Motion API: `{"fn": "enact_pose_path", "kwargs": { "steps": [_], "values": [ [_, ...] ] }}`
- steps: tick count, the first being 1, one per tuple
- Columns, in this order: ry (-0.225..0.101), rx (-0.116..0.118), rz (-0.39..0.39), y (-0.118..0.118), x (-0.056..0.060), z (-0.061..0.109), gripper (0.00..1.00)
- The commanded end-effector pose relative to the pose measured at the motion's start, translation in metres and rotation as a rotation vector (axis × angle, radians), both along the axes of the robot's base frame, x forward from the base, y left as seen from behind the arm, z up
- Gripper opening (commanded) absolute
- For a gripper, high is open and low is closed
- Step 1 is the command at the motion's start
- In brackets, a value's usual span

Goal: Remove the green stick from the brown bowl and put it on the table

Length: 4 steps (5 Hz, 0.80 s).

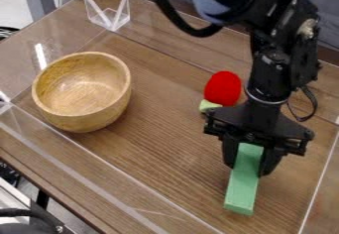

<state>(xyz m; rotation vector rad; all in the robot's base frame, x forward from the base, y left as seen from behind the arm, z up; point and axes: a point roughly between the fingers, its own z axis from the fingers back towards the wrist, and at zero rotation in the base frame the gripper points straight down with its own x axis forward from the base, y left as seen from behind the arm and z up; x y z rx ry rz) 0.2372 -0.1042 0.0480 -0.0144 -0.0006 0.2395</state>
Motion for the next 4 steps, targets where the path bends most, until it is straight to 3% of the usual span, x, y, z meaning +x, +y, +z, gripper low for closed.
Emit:
{"fn": "enact_pose_path", "kwargs": {
  "steps": [1, 2, 4],
  "values": [
    [-0.028, -0.015, 0.03, -0.002, 0.008, 0.004, 0.0],
    [-0.02, -0.016, 0.028, -0.003, 0.007, 0.003, 0.0],
    [-0.011, -0.027, -0.062, -0.012, -0.007, 0.019, 0.0]
  ]
}}
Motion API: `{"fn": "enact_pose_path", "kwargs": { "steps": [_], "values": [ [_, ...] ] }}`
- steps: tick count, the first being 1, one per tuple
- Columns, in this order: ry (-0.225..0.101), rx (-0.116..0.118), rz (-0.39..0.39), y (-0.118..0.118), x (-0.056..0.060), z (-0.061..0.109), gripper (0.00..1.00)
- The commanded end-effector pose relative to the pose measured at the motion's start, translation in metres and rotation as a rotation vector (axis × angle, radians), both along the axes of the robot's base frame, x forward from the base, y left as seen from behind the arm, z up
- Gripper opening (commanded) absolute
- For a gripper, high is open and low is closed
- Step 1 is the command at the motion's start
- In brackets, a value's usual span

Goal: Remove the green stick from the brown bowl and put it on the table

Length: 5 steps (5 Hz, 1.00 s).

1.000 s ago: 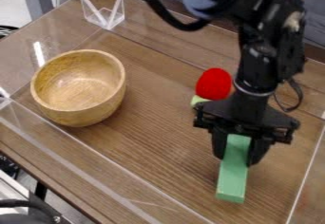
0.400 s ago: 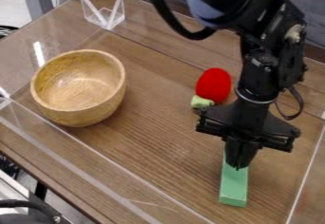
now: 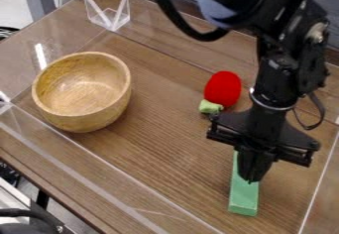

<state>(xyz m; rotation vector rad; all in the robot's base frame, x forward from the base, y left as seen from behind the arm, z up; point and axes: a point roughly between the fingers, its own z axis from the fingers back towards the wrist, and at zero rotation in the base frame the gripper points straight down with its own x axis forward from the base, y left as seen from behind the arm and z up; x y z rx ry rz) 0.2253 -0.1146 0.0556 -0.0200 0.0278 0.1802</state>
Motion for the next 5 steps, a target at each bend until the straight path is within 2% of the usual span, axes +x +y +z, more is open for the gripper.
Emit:
{"fn": "enact_pose_path", "kwargs": {
  "steps": [1, 3, 5],
  "values": [
    [-0.036, -0.025, -0.035, -0.003, -0.001, 0.017, 0.0],
    [-0.023, -0.027, 0.012, 0.007, 0.013, -0.007, 0.0],
    [-0.02, -0.035, 0.006, 0.001, 0.008, 0.009, 0.0]
  ]
}}
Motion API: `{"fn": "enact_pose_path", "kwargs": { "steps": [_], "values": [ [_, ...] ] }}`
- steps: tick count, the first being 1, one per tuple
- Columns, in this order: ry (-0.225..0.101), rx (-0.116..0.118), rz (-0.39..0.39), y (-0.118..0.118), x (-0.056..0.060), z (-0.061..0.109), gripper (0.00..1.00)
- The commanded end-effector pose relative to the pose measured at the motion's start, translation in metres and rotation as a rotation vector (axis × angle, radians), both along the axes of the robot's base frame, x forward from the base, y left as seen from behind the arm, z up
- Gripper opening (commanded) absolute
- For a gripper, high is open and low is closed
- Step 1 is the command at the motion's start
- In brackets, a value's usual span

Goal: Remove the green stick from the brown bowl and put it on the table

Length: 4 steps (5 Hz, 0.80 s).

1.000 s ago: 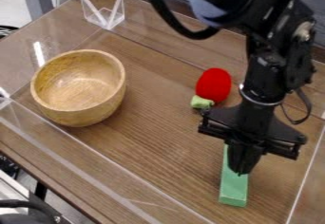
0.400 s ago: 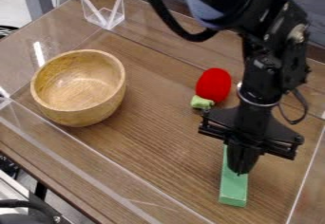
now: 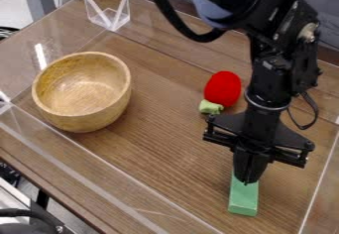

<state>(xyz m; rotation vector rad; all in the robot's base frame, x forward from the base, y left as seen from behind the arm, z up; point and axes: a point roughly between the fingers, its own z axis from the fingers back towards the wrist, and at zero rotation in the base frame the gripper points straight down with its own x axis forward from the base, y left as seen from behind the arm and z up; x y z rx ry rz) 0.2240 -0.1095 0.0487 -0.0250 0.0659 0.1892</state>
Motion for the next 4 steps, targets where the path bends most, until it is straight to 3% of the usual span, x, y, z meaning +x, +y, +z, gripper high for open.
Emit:
{"fn": "enact_pose_path", "kwargs": {
  "steps": [1, 2, 4],
  "values": [
    [-0.055, -0.036, -0.05, -0.003, 0.006, 0.013, 0.0],
    [-0.053, -0.039, -0.089, -0.001, 0.003, 0.01, 0.0],
    [-0.054, -0.057, -0.112, 0.011, 0.015, 0.026, 0.0]
  ]
}}
